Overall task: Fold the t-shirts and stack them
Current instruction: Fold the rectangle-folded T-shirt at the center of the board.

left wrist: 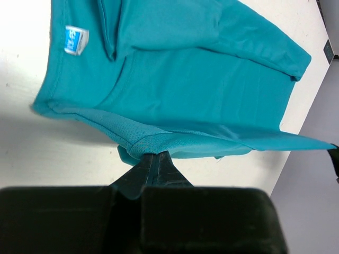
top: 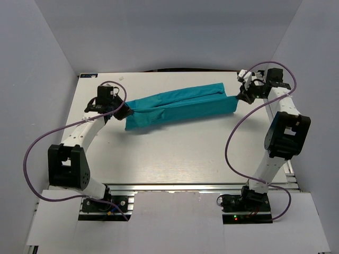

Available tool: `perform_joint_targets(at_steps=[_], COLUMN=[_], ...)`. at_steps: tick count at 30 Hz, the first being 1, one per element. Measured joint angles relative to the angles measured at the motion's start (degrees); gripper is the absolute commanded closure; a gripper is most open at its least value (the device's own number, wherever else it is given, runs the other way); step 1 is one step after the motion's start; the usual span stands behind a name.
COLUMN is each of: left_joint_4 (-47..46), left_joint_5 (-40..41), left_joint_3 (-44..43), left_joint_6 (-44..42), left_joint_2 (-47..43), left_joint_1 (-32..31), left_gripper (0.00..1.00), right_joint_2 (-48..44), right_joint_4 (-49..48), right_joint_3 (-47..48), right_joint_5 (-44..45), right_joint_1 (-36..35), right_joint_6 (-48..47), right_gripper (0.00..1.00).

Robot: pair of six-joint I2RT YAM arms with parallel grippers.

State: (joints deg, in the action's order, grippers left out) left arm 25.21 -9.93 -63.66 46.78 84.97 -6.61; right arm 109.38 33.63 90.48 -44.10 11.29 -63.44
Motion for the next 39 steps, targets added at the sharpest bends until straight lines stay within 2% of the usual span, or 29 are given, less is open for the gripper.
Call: perform_joint_targets(at_steps=[22,39], left_joint_4=[-1.3,-1.3], left_joint_5=[-2.2,-1.9], left_joint_3=[-7.6,-11.8], left_joint_6=[-2.9,-3.3], left_joint_2=[13.2,20.5], left_joint_1=[2.9,4.3], left_gripper=[1.00,1.00], right_joint_2=[14.7,21.8], right_joint_4=[-6.9,-11.6], right_joint_3=[15.5,16.7], right_joint_5=[4.4,10.8], right_joint_1=[-4.7,-8.2], right_joint_6=[7.0,8.7], right_gripper=[1.00,1.00])
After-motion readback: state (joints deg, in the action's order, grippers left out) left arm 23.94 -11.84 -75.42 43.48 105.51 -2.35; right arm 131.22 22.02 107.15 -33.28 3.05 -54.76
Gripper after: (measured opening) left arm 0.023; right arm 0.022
